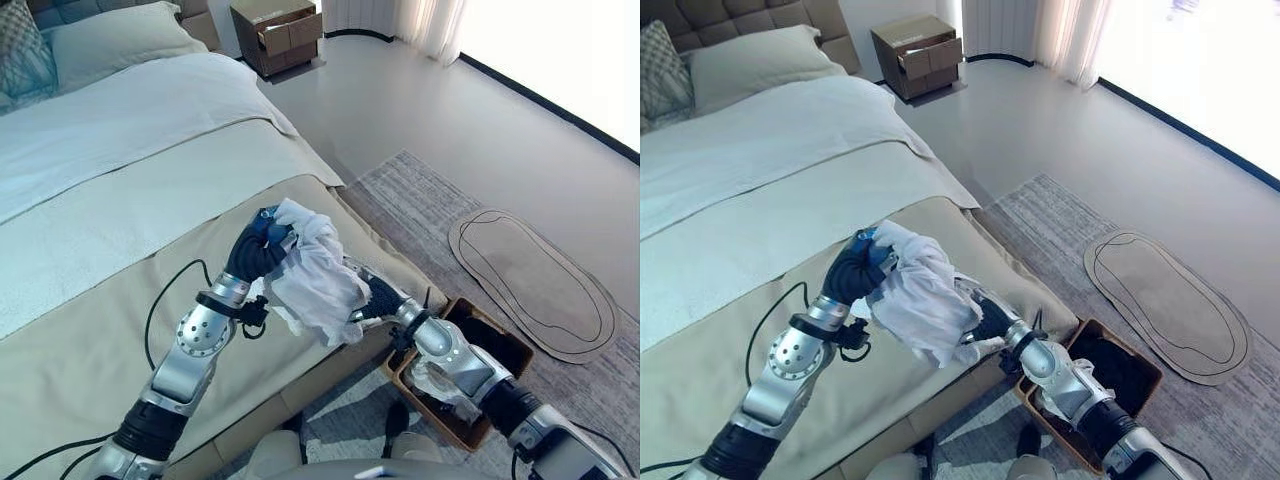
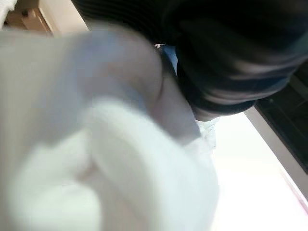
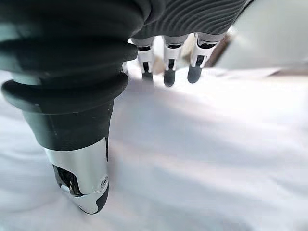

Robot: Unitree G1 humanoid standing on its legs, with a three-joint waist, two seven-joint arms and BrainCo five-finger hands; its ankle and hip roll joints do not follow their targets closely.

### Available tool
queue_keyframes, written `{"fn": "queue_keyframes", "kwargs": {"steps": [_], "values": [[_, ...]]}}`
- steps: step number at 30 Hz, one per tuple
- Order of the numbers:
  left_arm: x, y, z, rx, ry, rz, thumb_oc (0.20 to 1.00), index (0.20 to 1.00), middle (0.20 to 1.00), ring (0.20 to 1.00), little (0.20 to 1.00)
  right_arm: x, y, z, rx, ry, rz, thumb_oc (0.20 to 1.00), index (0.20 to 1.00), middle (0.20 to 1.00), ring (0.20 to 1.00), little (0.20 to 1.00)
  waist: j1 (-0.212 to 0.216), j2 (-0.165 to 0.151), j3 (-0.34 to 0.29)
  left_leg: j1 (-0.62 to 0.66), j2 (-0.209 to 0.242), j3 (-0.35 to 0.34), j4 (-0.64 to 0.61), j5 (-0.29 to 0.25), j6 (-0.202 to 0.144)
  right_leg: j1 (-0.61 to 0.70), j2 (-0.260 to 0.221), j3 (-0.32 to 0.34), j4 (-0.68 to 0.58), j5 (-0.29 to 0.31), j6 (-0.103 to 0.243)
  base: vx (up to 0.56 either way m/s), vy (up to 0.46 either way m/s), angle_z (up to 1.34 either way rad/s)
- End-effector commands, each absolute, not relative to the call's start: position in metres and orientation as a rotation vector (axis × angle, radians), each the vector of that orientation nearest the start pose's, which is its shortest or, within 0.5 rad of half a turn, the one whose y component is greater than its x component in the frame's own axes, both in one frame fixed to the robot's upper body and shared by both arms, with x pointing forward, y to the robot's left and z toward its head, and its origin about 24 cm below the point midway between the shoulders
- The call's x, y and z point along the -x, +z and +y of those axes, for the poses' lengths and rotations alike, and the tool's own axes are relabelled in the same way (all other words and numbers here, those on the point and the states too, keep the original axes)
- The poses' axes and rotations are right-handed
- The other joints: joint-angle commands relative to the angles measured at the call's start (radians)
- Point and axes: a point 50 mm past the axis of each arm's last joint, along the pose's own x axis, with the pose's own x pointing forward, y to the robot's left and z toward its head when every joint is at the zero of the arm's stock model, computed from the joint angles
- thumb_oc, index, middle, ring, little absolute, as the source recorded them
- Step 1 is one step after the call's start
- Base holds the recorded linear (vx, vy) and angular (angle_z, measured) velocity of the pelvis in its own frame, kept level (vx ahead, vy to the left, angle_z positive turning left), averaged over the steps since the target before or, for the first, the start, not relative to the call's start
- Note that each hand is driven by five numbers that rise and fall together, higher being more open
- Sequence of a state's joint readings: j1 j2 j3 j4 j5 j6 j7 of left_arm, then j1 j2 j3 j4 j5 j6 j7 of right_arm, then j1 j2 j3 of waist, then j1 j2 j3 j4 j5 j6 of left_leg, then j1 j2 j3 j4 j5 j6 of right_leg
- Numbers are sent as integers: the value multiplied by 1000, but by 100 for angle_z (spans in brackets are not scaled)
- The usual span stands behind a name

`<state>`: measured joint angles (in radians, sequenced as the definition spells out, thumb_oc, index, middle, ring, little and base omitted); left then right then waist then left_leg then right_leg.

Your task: Pick up clothes into the bucket

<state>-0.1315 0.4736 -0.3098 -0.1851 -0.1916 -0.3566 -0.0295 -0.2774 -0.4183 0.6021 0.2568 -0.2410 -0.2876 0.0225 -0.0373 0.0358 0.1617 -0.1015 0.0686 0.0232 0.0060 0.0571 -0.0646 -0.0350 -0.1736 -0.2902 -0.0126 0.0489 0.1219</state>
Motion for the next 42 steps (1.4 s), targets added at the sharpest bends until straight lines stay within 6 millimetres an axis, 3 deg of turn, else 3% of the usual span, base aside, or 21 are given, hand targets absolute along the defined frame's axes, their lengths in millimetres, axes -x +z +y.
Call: {"fn": "queue_keyframes", "kwargs": {"steps": [1, 9, 10, 11, 12, 16, 24, 30, 33, 34, 35, 36, 37, 38, 39, 40, 42], "values": [[-242, 179, 117, -104, -522, -778, 200, 200, 200, 200, 200, -262, 63, -56, 558, 774, -366, 1000, 1000, 1000, 1000, 1000, 15, -42, -54, -23, 11, 5, 3, 1, 5, -18, -53, 12, 39, 11, 44, 50, -14, -1], [-239, 198, 99, -17, -608, -839, 200, 200, 200, 200, 200, -257, 49, -35, 456, 830, -275, 1000, 1000, 1000, 1000, 1000, 17, -42, -82, 2, 10, 14, 7, -15, 6, 15, -53, 14, 17, 11, 46, 32, -9, -1], [-238, 206, 94, 13, -634, -866, 200, 200, 200, 200, 200, -254, 41, -31, 415, 846, -224, 539, 539, 539, 539, 539, 16, -42, -89, 6, 10, 15, 9, -18, 5, 21, -54, 12, 16, 10, 46, 31, -13, 0], [-237, 207, 92, 23, -643, -868, 200, 200, 200, 200, 200, -253, 37, -30, 409, 854, -205, 200, 200, 200, 200, 200, 17, -43, -91, 8, 9, 15, 10, -20, 5, 26, -54, 10, 14, 9, 45, 44, -15, 0], [-237, 207, 91, 25, -649, -865, 200, 200, 200, 200, 200, -259, 47, -28, 413, 832, -237, 200, 200, 200, 200, 200, 18, -44, -97, 10, 10, 14, 10, -21, 6, 29, -55, 10, 12, 9, 45, 39, -5, 1], [-238, 215, 88, 8, -660, -895, 200, 200, 200, 200, 200, -255, 38, -25, 443, 863, -200, 200, 200, 200, 200, 200, 15, -43, -103, 16, 9, 14, 12, -26, 5, 39, -53, 9, 9, 6, 45, 15, 0, 0], [-236, 225, 105, -6, -577, -947, 200, 200, 200, 200, 200, -254, 3, -63, 483, 694, -31, 200, 200, 200, 200, 200, 14, -47, -119, 26, 12, 15, 11, -29, 5, 49, -49, 4, 2, 5, 46, 0, 0, 0], [-234, 219, 129, 1, -449, -932, 200, 200, 200, 200, 200, -255, -4, -106, 441, 446, 20, 200, 200, 200, 200, 200, 9, -48, -120, 34, 16, 18, 7, -29, 4, 53, -43, 10, 0, 3, 44, 0, 0, 0], [-235, 211, 138, -2, -401, -902, 200, 200, 200, 200, 200, -255, -3, -116, 441, 389, 18, 200, 200, 200, 200, 200, 6, -48, -119, 37, 18, 19, 6, -30, 5, 55, -42, 11, 0, 3, 44, 0, -3, -1], [-235, 205, 143, -6, -370, -876, 200, 200, 200, 200, 200, -256, 0, -124, 451, 343, 7, 200, 200, 200, 200, 200, 5, -48, -119, 37, 18, 21, 6, -30, 5, 55, -42, 12, 0, 3, 44, 2, -15, -4], [-238, 193, 158, -52, -303, -823, 200, 200, 200, 200, 200, -239, -30, -207, 541, 161, 207, 200, 200, 200, 200, 200, 2, -50, -120, 39, 21, 21, 6, -29, 4, 57, -40, 10, -1, 1, 46, 0, 0, 0], [-237, 170, 173, -71, -218, -727, 200, 200, 200, 200, 200, -236, -5, -205, 473, 100, 75, 200, 200, 200, 200, 200, -9, -55, -118, 41, 24, 26, 6, -30, 2, 55, -36, 20, -2, 2, 44, 0, 0, 0], [-235, 152, 181, -112, -168, -655, 200, 200, 200, 200, 200, -226, 5, -225, 463, 37, 51, 200, 200, 200, 200, 200, -13, -56, -121, 45, 27, 28, 5, -32, 2, 56, -34, 24, -2, 1, 44, 0, 0, 0], [-235, 152, 181, -111, -168, -655, 200, 200, 200, 200, 200, -226, 5, -225, 464, 36, 51, 200, 200, 200, 200, 200, -12, -56, -122, 44, 27, 28, 4, -31, 2, 54, -34, 24, -3, 1, 44, 0, 0, 0], [-234, 121, 193, -222, -109, -525, 200, 200, 200, 200, 200, -222, 22, -246, 457, -75, -9, 200, 200, 200, 200, 200, -23, -60, -123, 44, 29, 29, 5, -33, 2, 53, -32, 27, -3, 1, 44, 13, -17, -12], [-234, 120, 192, -223, -110, -525, 200, 200, 200, 200, 200, -220, 22, -247, 457, -77, -6, 200, 200, 200, 200, 200, -20, -59, -124, 45, 29, 29, 6, -33, 2, 53, -32, 27, -3, 0, 44, 13, -26, -16], [-232, 75, 197, -362, -129, -336, 200, 200, 200, 200, 200, -216, 40, -264, 482, -194, -88, 200, 200, 200, 200, 200, -27, -59, -127, 46, 29, 33, 7, -35, 3, 51, -29, 35, 0, -2, 46, 7, -25, -9]]}}
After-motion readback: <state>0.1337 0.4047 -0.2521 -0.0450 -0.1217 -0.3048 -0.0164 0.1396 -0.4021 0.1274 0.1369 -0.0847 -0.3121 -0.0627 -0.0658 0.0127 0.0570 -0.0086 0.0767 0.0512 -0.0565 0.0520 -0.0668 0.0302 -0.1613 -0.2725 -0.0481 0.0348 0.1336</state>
